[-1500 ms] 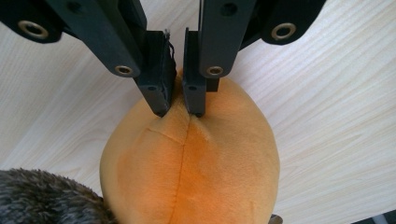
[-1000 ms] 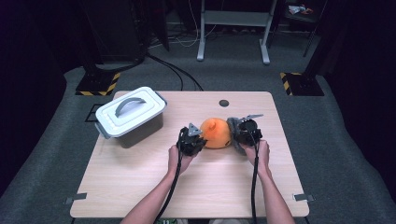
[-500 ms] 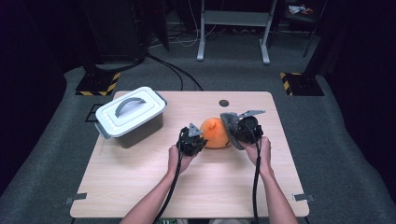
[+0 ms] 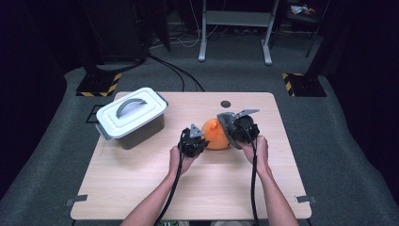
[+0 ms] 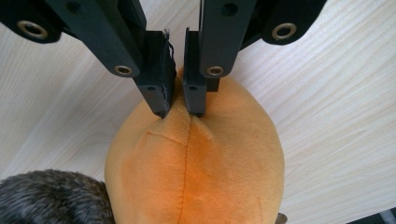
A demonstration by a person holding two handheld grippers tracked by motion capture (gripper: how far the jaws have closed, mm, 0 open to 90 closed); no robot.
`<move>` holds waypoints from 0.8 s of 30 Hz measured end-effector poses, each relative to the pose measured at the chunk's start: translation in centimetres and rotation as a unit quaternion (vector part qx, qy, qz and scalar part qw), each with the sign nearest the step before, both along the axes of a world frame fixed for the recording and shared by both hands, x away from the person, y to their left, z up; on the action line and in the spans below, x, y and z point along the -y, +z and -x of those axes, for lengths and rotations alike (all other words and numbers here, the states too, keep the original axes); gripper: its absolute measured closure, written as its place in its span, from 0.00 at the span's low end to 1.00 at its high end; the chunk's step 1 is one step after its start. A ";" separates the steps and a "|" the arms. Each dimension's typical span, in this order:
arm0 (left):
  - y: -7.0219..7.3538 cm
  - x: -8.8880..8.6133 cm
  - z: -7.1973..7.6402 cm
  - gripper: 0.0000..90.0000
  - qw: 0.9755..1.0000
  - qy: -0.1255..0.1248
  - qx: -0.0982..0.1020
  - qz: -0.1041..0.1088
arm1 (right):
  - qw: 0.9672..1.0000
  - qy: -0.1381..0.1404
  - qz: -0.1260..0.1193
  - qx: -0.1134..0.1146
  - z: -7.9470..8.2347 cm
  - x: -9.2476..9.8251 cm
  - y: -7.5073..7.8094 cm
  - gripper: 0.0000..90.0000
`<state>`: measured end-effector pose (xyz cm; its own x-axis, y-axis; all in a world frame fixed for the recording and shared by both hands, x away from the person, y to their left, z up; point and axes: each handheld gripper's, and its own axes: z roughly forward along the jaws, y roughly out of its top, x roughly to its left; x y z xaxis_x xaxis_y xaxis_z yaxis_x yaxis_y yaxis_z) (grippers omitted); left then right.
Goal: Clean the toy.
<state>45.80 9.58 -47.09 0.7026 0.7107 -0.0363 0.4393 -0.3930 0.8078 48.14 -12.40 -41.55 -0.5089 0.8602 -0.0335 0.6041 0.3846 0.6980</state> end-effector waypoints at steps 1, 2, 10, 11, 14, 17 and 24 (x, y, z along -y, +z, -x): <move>0.0 0.0 0.0 0.92 1.000 0.000 0.001 0.000 | 1.000 -0.008 -0.001 -0.009 -0.2 0.4 -0.5 0.83; 0.0 0.0 0.0 0.92 1.000 0.000 -0.001 -0.001 | 1.000 -0.011 0.000 -0.010 -0.4 0.8 -0.9 0.83; -0.1 0.0 0.0 0.92 1.000 -0.003 0.002 -0.004 | 0.998 -0.033 -0.002 -0.046 -1.2 2.2 -3.7 0.83; -0.1 0.0 0.0 0.92 1.000 -0.004 0.002 -0.003 | 0.998 -0.034 -0.001 -0.049 -1.3 2.3 -4.0 0.83; -0.1 0.0 0.0 0.92 1.000 -0.004 0.003 -0.003 | 0.997 -0.042 0.002 -0.068 -1.6 2.5 -4.9 0.83; 0.0 0.0 0.0 0.92 1.000 -0.004 0.003 -0.006 | 0.995 -0.041 0.010 -0.085 -1.8 2.7 -5.7 0.83; -0.1 -0.3 -0.1 0.92 1.000 -0.009 0.001 -0.003 | 0.997 -0.042 0.013 -0.059 -1.2 3.1 -3.8 0.82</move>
